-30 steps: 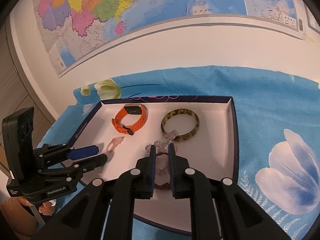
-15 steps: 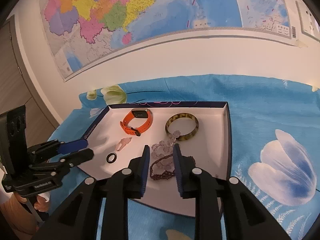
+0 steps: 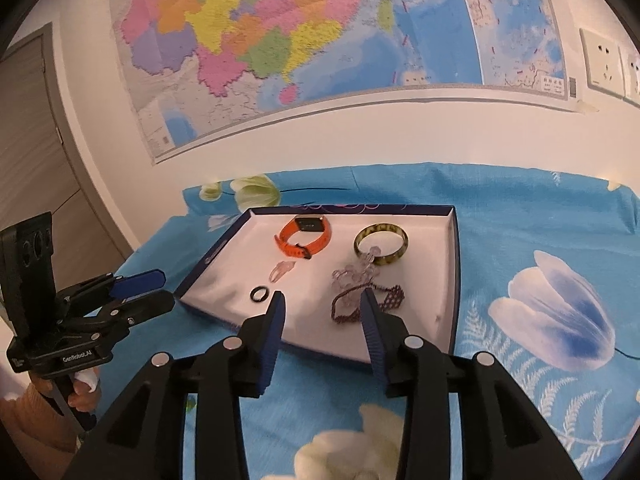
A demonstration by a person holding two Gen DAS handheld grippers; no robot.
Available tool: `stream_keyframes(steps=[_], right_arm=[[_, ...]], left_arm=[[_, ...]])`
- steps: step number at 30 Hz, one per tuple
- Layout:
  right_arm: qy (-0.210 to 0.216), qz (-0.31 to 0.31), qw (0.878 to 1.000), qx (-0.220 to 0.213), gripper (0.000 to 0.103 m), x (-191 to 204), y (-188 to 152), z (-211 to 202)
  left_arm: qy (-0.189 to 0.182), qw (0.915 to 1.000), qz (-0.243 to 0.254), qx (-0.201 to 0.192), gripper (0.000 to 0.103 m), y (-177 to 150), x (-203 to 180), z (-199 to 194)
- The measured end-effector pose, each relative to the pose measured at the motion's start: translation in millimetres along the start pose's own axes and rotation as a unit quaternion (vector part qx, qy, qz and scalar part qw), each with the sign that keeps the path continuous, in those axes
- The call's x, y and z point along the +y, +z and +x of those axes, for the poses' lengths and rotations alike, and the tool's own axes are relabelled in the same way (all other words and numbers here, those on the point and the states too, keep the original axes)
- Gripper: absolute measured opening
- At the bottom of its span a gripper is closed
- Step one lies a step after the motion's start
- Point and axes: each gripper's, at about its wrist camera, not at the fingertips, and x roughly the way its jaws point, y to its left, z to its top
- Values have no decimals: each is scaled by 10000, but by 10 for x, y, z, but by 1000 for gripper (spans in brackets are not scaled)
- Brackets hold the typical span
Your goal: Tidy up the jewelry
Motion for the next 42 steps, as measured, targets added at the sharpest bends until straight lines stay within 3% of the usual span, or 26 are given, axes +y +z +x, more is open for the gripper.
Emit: stream_keyframes(steps=[21,42], right_arm=[[-262,203,9991,279,42,13,-645,-375],[-447,258,9971,552,42,5,-976,-447]], left_arm=[[-95,9999,-101,47,52,-428,-78,-376],[-154,9994,-10,309,54,-702,-211,-432]])
